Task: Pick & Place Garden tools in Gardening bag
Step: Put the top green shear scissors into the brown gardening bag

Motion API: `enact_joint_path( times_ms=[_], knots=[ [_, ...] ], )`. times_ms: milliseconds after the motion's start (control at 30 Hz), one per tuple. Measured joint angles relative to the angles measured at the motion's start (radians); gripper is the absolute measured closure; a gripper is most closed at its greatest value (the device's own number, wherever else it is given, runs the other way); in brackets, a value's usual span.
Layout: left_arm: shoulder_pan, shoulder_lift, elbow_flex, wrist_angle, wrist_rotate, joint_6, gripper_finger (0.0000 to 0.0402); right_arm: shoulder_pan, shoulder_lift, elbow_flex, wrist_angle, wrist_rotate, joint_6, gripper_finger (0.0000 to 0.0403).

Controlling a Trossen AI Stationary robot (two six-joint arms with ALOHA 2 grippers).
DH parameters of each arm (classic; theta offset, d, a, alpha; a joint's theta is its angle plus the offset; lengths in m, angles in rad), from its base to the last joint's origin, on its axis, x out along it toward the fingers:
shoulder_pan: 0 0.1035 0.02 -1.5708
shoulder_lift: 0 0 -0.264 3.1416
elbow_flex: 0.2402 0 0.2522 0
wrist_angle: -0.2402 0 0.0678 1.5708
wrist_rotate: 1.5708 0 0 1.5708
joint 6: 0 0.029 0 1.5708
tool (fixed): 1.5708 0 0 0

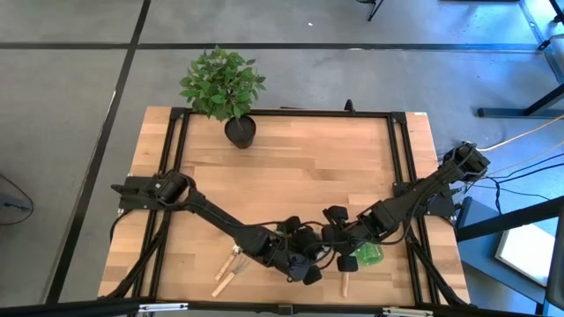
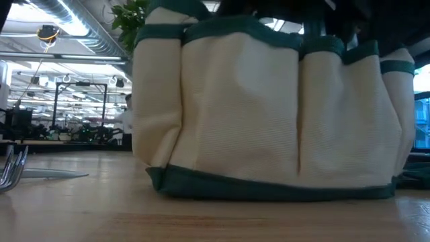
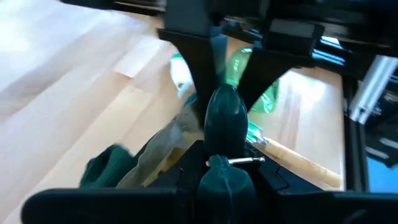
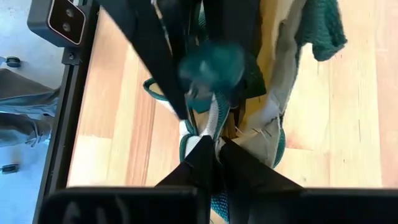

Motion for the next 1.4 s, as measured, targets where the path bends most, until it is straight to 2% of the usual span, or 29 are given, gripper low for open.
enact_joint_path(
  times_ms=[300, 400, 600, 900, 1067, 1400],
  knots=[
    [-0.028, -0.009, 0.0, -0.021, -0.147, -0.055, 0.034, 0.0, 0.0, 0.0, -0.004, 0.0, 0.0, 0.0375],
    [-0.026, -0.013, 0.001, -0.054, -0.123, -0.067, 0.034, 0.0, 0.0, 0.0, -0.007, -0.001, -0.001, 0.0375],
    [-0.012, -0.013, 0.001, -0.045, 0.006, -0.003, 0.034, 0.001, 0.0, 0.0, -0.007, -0.004, -0.003, 0.0375],
    [0.027, -0.012, 0.0, 0.042, 0.163, 0.082, 0.034, 0.001, 0.0, 0.0, -0.001, -0.003, -0.004, 0.0375],
    [0.029, -0.011, 0.0, 0.045, 0.059, 0.085, 0.034, 0.001, 0.0, 0.0, -0.001, 0.004, -0.015, 0.0375],
    [0.041, 0.017, 0.003, -0.001, 0.064, 0.021, 0.034, 0.001, 0.0, 0.0, -0.009, 0.008, -0.015, 0.0378]
  ],
)
